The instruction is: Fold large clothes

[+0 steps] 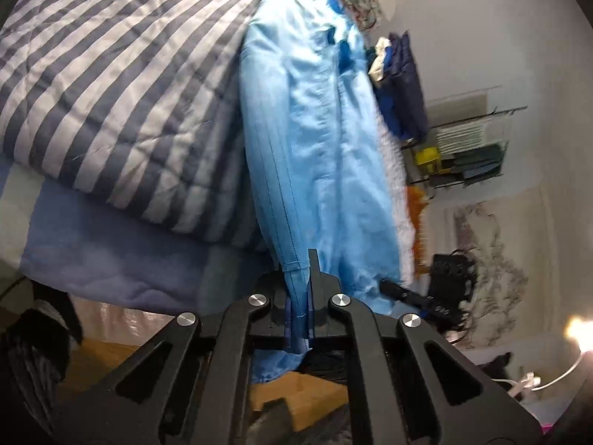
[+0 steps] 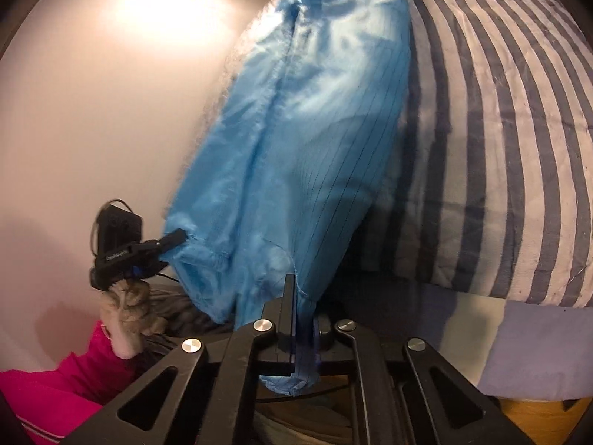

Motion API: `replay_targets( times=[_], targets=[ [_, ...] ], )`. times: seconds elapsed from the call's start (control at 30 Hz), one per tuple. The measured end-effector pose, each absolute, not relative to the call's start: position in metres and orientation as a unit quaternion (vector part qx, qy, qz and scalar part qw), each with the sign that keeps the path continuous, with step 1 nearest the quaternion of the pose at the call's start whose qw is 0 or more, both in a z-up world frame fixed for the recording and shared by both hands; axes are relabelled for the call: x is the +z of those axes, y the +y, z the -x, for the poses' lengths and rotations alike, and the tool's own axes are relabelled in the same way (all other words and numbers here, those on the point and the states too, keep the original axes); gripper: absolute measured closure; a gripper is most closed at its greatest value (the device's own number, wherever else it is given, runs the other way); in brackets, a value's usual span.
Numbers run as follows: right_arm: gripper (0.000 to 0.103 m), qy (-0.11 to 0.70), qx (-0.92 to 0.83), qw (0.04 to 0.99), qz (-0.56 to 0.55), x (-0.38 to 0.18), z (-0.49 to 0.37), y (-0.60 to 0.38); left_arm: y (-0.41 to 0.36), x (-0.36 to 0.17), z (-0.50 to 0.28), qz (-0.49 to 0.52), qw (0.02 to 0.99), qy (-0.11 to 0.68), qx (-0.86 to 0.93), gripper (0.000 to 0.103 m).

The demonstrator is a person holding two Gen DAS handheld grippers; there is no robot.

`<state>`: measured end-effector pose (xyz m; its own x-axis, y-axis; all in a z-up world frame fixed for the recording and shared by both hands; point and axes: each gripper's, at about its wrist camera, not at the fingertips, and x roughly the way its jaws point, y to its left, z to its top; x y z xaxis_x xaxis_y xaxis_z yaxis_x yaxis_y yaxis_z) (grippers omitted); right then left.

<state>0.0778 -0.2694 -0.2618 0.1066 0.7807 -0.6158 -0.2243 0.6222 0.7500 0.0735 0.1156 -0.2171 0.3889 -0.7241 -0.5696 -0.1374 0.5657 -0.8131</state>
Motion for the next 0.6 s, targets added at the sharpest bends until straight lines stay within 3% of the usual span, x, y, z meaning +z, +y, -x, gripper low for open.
replay_targets(
  times=[0.37, 0.6],
  targets=[
    [0.101, 0.497, 0.378, 0.703, -0.34, -0.214, -0.098, -0.289, 0.11, -0.169, -0.121, 0.446, 0.718, 0.482, -0.23, 0.101],
    [0.101, 0.476, 0.359, 0.731, -0.333, -0.18, -0.151, -0.282, 0.11, -0.15, -0.175, 0.439, 0.732, 0.473, -0.219, 0.101]
  ],
)
